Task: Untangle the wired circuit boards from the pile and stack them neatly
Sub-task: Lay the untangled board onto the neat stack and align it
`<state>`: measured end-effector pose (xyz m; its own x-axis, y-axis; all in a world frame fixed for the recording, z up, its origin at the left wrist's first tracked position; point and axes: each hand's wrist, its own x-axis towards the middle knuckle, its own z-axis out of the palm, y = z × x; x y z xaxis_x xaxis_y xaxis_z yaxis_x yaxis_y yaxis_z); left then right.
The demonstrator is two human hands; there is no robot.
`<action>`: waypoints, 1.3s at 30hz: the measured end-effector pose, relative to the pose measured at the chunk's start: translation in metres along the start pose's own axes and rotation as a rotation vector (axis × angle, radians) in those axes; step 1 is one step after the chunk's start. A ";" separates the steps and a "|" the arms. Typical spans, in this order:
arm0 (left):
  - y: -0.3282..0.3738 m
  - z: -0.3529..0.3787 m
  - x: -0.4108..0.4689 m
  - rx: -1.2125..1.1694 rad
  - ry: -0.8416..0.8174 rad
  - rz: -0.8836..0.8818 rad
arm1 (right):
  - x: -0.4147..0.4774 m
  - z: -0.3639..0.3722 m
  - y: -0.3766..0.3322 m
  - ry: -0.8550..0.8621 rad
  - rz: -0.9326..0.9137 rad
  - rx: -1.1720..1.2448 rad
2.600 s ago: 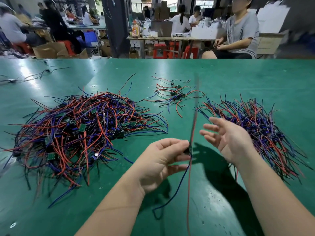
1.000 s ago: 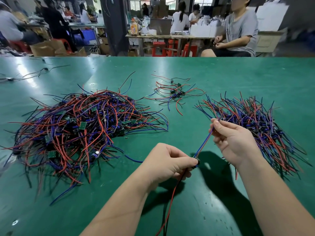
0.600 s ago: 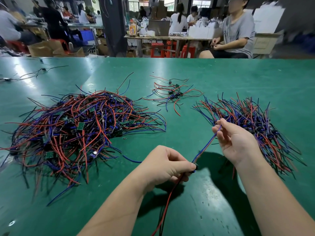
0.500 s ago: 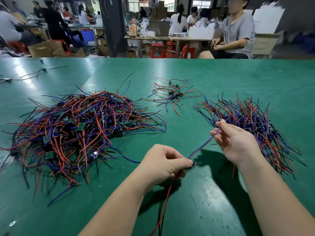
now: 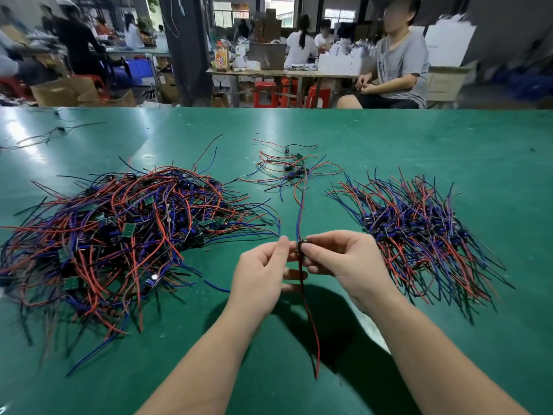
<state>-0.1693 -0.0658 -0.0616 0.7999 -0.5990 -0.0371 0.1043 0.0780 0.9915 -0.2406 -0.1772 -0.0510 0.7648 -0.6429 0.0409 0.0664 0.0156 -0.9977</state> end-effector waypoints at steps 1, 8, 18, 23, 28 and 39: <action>0.001 0.001 0.000 -0.007 -0.029 -0.028 | 0.003 -0.005 -0.003 0.027 0.018 0.000; -0.010 -0.006 0.001 0.184 0.061 0.064 | 0.034 -0.136 -0.037 0.708 -0.012 -0.685; 0.007 -0.031 0.006 0.868 0.441 0.410 | 0.044 -0.185 -0.016 0.702 0.434 -1.148; -0.001 -0.050 0.014 1.348 0.372 -0.111 | 0.046 -0.132 -0.043 0.568 0.237 -1.314; 0.000 -0.055 0.015 1.281 0.372 -0.007 | 0.035 -0.040 -0.041 0.331 -0.177 -1.175; 0.010 -0.085 0.025 1.381 0.567 -0.046 | 0.006 0.007 0.013 -0.008 -0.218 -1.088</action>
<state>-0.0985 -0.0125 -0.0633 0.9626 -0.1731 0.2085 -0.2328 -0.9221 0.3091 -0.2305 -0.1751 -0.0634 0.8097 -0.5451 0.2175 -0.3954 -0.7805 -0.4843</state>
